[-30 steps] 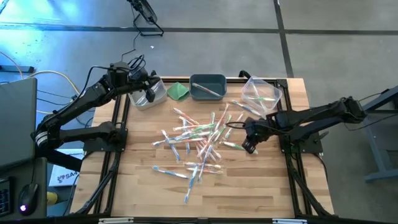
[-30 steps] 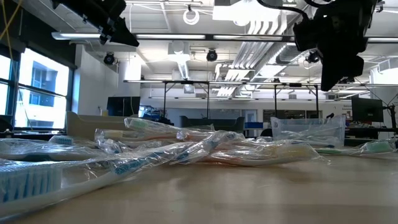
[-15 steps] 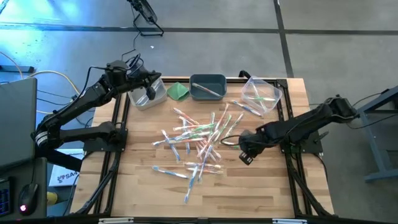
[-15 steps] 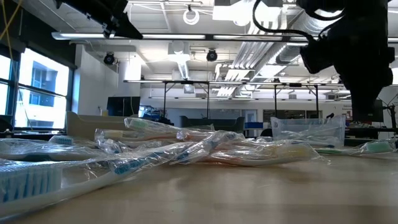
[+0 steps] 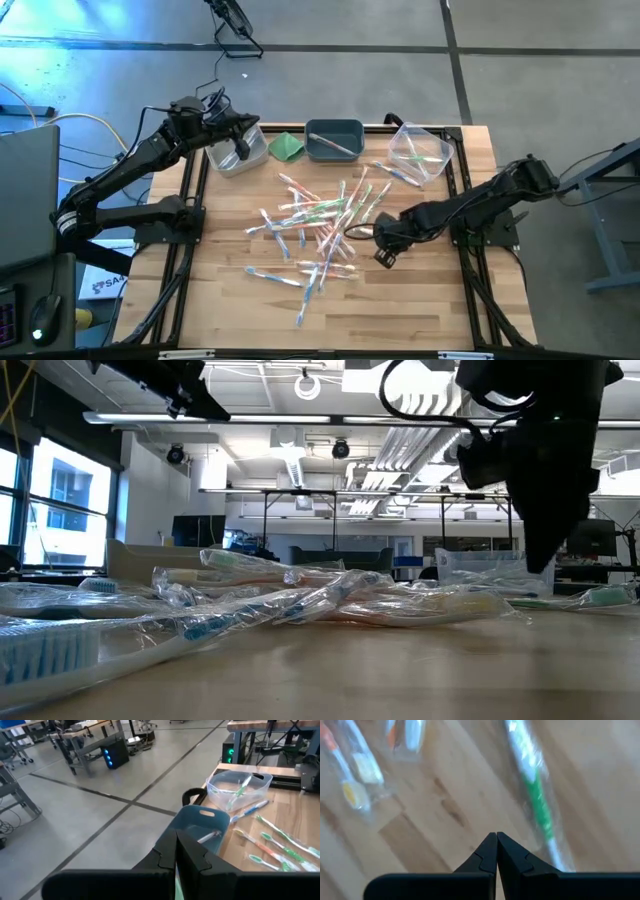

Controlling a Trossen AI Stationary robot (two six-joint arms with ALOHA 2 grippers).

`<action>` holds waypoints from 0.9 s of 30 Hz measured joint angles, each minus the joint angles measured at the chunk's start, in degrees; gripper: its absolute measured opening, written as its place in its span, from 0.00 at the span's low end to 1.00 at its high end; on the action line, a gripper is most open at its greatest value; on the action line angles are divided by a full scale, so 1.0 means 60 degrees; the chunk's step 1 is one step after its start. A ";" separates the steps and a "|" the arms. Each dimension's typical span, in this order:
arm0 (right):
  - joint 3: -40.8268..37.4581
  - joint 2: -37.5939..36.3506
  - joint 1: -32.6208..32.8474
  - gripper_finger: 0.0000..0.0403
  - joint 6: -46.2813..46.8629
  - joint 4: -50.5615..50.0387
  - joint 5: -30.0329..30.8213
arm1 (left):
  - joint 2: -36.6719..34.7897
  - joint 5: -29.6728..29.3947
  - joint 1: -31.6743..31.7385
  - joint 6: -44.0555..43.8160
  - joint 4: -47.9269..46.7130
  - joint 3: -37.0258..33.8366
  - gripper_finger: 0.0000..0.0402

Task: Pick & Place Toothbrushes
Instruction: Put the green toothbrush into the transparent bin

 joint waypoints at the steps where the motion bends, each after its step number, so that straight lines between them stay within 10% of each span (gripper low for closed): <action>1: 0.0000 0.0000 -0.0028 0.01 -0.0213 0.0045 0.0212 | 0.0000 0.0000 0.0001 0.0000 -0.0028 0.0000 0.00; 27: 0.0003 0.0821 -0.1438 0.32 -0.4951 0.0313 0.0327 | 0.0000 0.0018 0.0004 -0.0084 -0.1286 0.0000 0.00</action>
